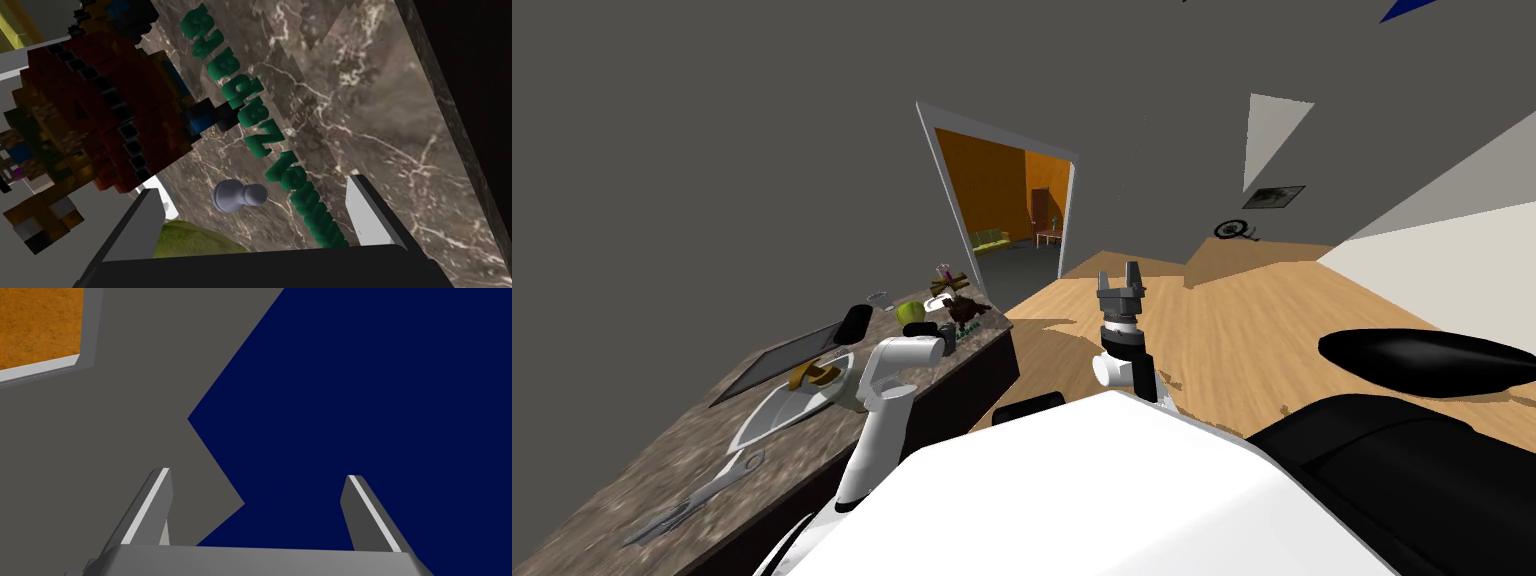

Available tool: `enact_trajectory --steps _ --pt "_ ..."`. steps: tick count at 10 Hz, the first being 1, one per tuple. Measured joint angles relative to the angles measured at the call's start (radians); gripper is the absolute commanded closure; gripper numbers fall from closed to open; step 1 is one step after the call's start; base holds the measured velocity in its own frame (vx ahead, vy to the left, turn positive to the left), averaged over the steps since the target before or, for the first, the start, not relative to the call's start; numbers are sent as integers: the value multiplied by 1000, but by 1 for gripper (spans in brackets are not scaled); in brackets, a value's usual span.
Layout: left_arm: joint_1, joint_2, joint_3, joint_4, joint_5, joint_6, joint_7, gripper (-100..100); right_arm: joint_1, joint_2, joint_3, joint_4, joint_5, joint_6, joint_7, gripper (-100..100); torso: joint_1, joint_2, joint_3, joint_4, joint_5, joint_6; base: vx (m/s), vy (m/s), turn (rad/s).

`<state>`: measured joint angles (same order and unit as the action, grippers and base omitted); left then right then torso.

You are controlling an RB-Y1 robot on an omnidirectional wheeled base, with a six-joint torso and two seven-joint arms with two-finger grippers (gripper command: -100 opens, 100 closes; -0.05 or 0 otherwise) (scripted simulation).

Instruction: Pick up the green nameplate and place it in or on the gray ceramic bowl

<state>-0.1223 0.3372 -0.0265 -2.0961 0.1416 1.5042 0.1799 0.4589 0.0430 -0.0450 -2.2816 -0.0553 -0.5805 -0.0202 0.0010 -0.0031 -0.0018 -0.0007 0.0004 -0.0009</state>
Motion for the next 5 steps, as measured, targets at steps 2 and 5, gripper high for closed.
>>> enact_trajectory --steps 2,5 --pt "-12 6 10 7 2 45 -3 -100 0 0 0 0 0 0 0 0 0 0 0 0 0 0 41 23 -61" --pt "-35 14 25 20 0 118 -6 -100 0 0 0 0 0 0 0 0 1 -1 -1 0 0 0 50 29 -31"
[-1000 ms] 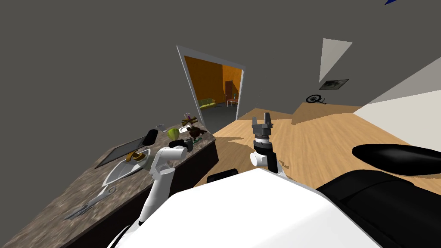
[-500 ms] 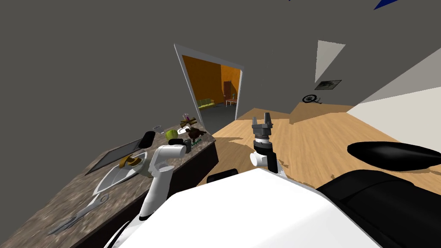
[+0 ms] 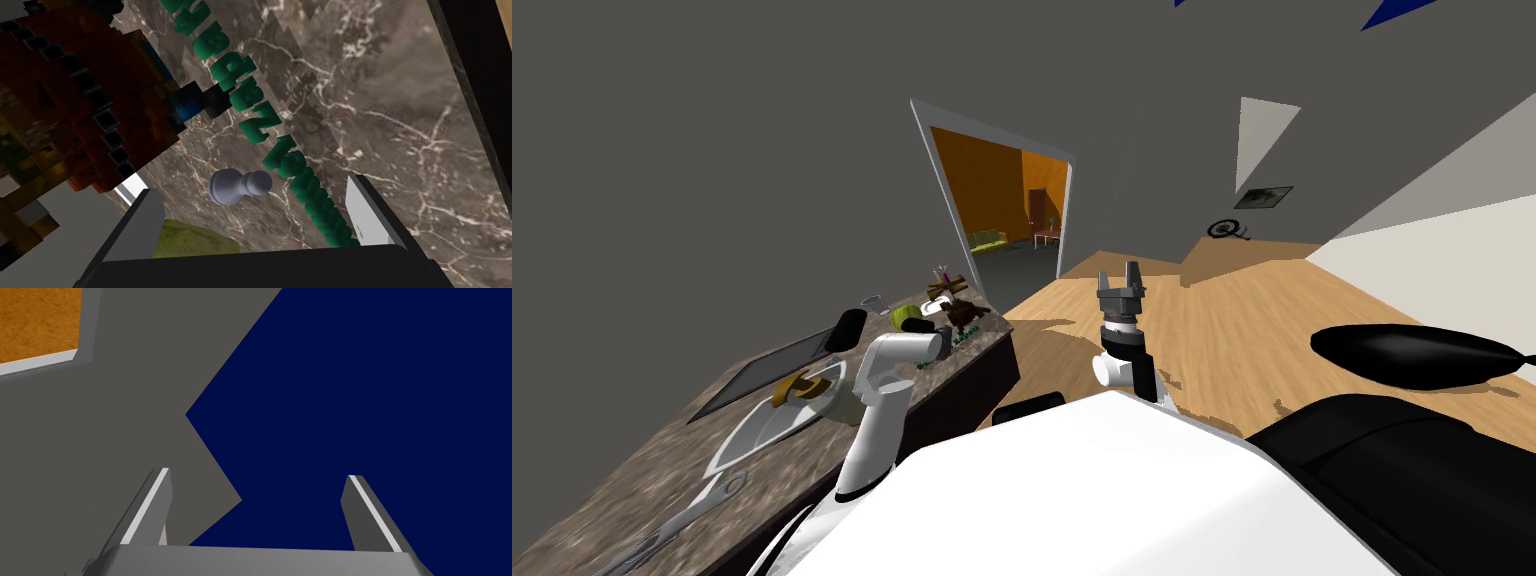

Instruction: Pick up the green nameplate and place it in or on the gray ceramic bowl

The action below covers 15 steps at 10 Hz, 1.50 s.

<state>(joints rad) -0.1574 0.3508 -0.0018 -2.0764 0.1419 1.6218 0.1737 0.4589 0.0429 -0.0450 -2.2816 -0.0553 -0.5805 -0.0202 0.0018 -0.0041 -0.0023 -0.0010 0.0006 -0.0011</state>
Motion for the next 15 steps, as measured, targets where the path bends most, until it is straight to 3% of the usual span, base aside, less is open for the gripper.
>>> enact_trajectory --steps 4,5,6,10,11,15 --pt "-31 10 20 17 -4 89 -4 -100 0 0 0 0 0 0 0 0 0 0 0 0 0 0 47 24 -29" --pt "-32 10 20 17 -4 93 -4 0 0 0 0 0 0 0 0 0 -1 1 1 0 0 0 0 0 0" --pt "-31 10 20 17 -4 93 -4 -100 0 0 0 0 0 0 0 0 -2 3 1 0 0 0 5 3 -8" --pt "-32 3 18 82 -15 28 -13 -100 0 0 0 0 0 0 0 0 -2 3 2 1 0 0 0 0 0" --pt "-32 3 18 84 -15 25 -13 100 0 0 0 0 0 0 0 0 -2 3 2 1 0 0 0 0 0" --pt "-33 3 18 82 -16 24 -14 100 0 0 0 0 0 0 0 0 -2 3 1 0 0 0 0 0 0"
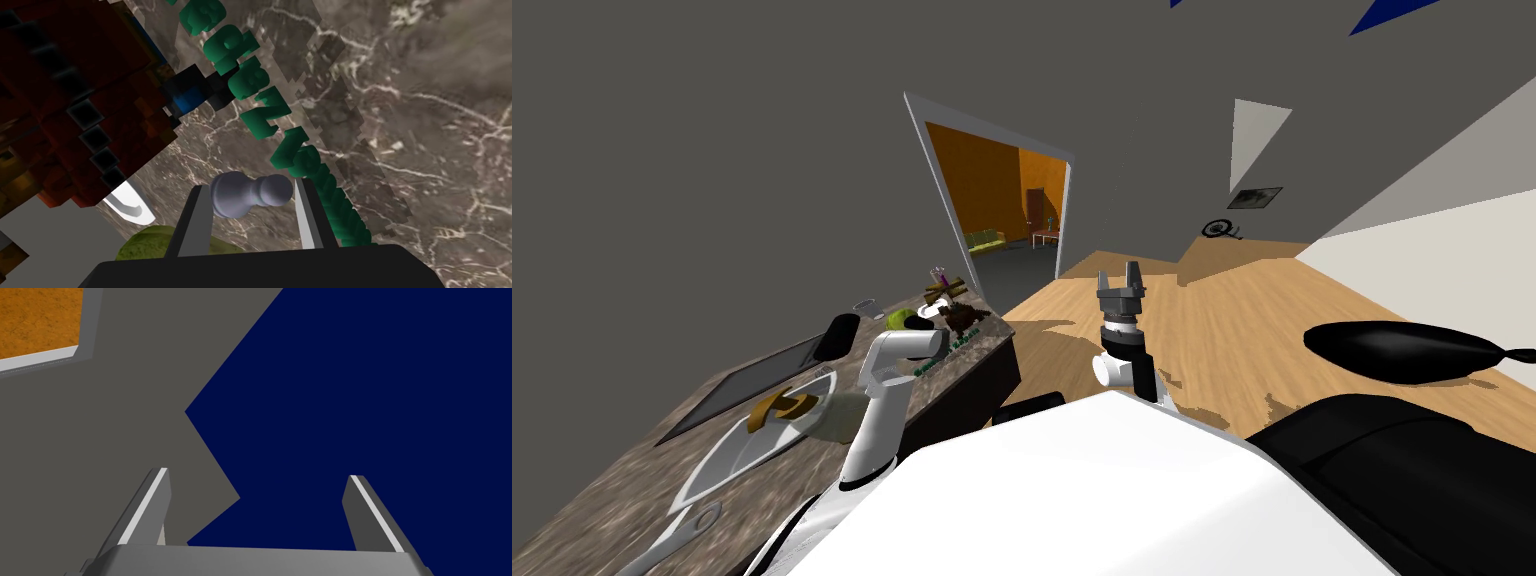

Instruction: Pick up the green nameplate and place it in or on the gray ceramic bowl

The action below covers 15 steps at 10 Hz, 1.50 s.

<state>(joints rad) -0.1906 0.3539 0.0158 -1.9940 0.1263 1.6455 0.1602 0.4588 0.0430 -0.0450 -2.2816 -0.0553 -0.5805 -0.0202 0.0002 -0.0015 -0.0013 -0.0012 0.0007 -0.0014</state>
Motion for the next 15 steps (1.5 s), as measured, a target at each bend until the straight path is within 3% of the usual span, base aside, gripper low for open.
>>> enact_trajectory --steps 1,2,5,6,7,9,13,15 --pt "0 0 0 0 0 0 0 0 0 0 0 0 0 0 0 0 0 0 0 0 0 0 0 0 0" --pt "0 0 0 0 0 0 0 100 0 0 0 0 0 0 0 0 0 0 0 0 0 0 -3 -3 10" --pt "3 6 2 -54 10 53 7 100 0 0 0 0 0 0 0 0 0 1 0 0 0 0 -3 -2 7" --pt "3 7 3 -56 10 57 7 0 0 0 0 0 0 0 0 0 0 0 0 0 0 0 0 0 0" --pt "3 7 3 -56 10 57 7 100 0 0 0 0 0 0 0 0 0 0 0 -1 0 0 -116 -31 -4" --pt "-60 8 25 -45 21 52 24 100 0 0 0 0 0 0 0 0 -3 10 5 2 -1 0 -159 -9 -23" --pt "-144 4 64 -24 33 38 73 100 0 0 0 0 0 0 0 0 4 3 2 1 1 -1 -58 49 -17" --pt "-194 12 97 16 49 26 90 100 0 0 0 0 0 0 0 0 5 2 1 0 1 -1 -41 57 -18"
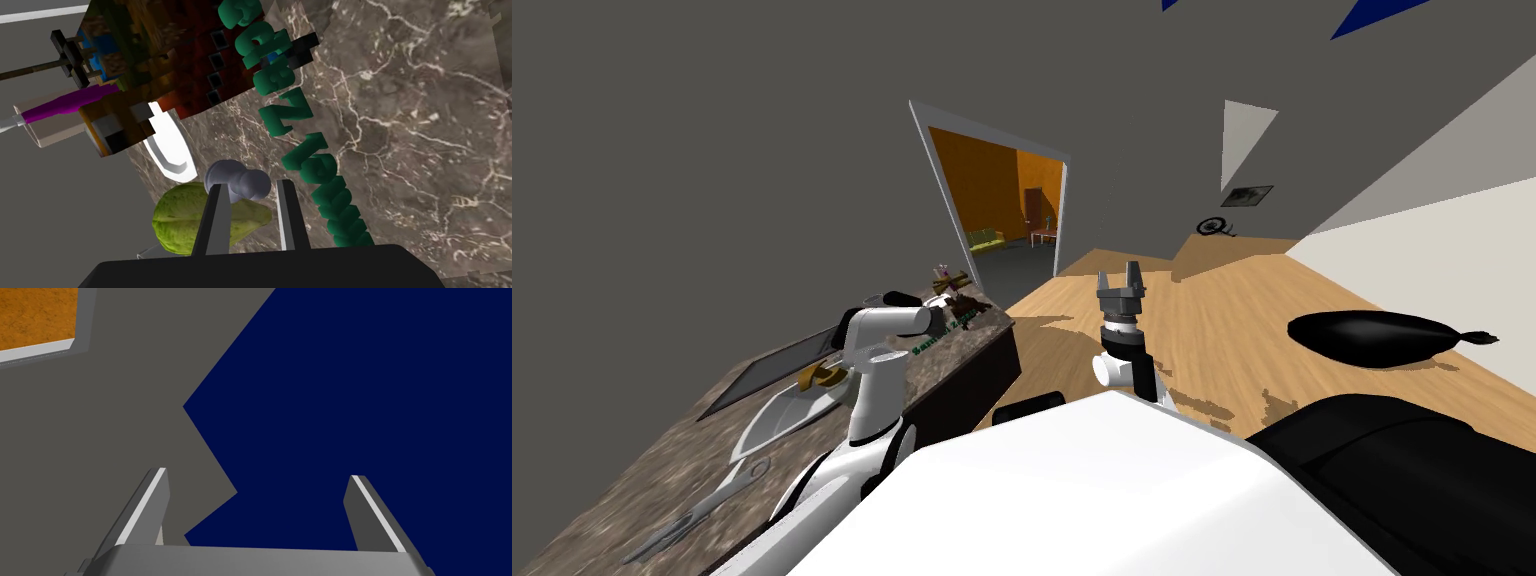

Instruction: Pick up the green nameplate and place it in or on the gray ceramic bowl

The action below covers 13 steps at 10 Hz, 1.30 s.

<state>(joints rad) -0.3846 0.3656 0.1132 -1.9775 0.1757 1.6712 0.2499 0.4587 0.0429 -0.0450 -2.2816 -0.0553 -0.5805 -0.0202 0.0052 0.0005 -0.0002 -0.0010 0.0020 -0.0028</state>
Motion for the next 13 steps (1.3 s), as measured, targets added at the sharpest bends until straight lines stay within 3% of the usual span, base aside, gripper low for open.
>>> enact_trajectory --steps 5,13 --pt "-129 2 49 61 13 1 59 100 0 0 0 0 0 0 0 0 1 -1 0 1 0 0 -44 66 -23" --pt "-344 26 173 183 58 -14 160 100 0 0 0 0 0 0 0 0 3 1 1 2 0 -2 -46 80 -20"
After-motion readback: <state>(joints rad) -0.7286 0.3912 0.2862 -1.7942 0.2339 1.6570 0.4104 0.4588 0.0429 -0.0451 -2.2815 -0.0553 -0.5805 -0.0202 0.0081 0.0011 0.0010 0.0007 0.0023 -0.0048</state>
